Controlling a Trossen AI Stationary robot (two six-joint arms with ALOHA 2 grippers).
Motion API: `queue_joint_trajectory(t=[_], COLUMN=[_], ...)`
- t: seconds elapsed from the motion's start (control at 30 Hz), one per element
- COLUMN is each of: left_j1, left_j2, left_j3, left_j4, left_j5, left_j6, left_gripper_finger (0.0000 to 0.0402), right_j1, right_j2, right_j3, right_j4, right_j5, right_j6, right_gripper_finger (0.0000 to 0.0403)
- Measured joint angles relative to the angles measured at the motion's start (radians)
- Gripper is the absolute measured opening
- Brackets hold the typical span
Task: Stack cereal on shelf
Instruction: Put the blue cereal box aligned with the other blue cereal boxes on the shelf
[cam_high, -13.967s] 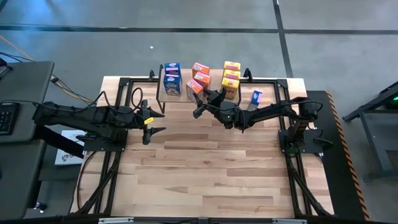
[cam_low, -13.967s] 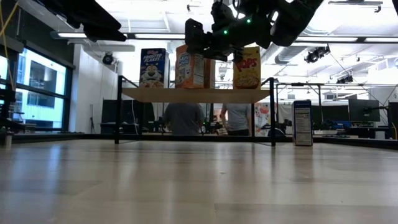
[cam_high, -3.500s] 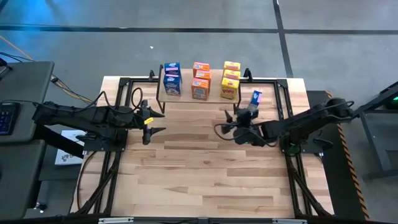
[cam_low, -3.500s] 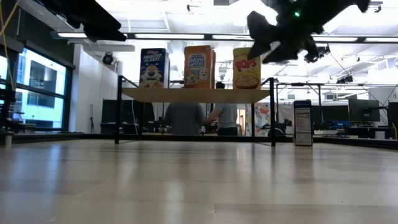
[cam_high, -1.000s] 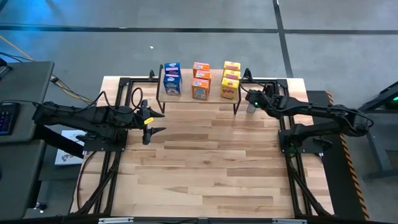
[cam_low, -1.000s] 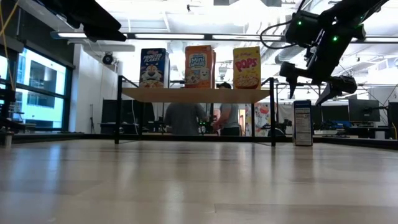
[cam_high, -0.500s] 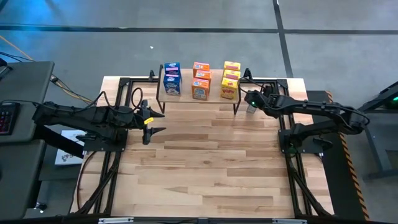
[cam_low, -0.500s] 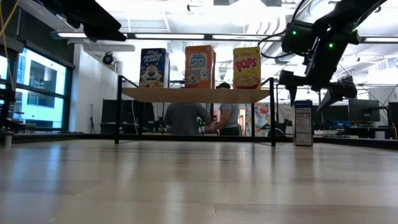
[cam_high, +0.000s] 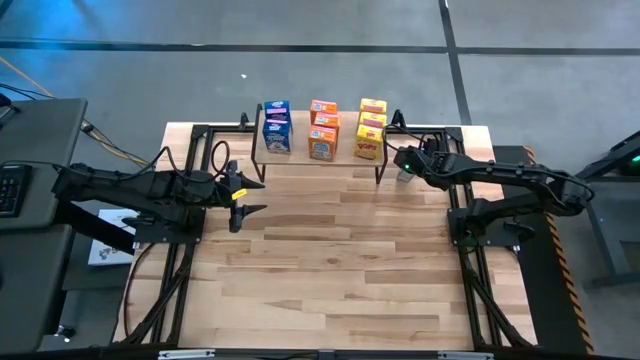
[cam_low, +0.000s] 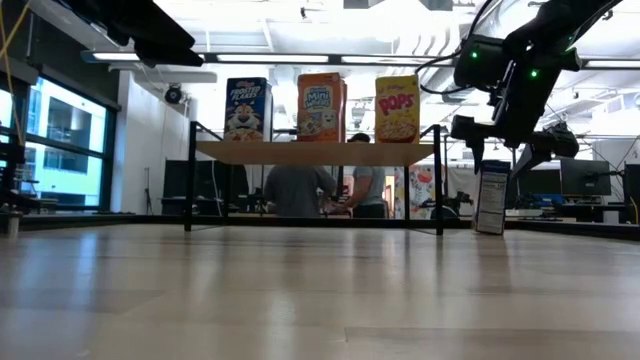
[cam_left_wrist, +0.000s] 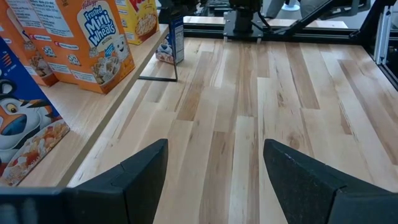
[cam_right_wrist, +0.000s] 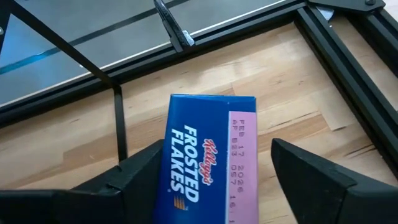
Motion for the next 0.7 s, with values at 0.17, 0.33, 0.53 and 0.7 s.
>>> queue_joint_trajectory(t=[0.17,0.33,0.53,0.7], left_j1=[0.000,0.000,0.000,0.000], left_j2=[0.000,0.000,0.000,0.000], left_j3=[0.000,0.000,0.000,0.000], left_j4=[0.000,0.000,0.000,0.000], left_j5=[0.000,0.000,0.000,0.000], left_j6=[0.000,0.000,0.000,0.000], left_gripper_finger=[0.0257,0.0257,0.0257,0.0257], right_j1=[0.000,0.003,0.004,0.020], right_j2=[0.000,-0.003,-0.010,-0.025], right_j3=[0.000,0.000,0.000,0.000], right_j4=[0.004,0.005,-0.004,-0.046], right_j5=[0.000,0.000,0.000,-0.013], right_j6=[0.000,0.000,0.002,0.009], right_gripper_finger=[0.0233,0.0204,0.0188,0.0186])
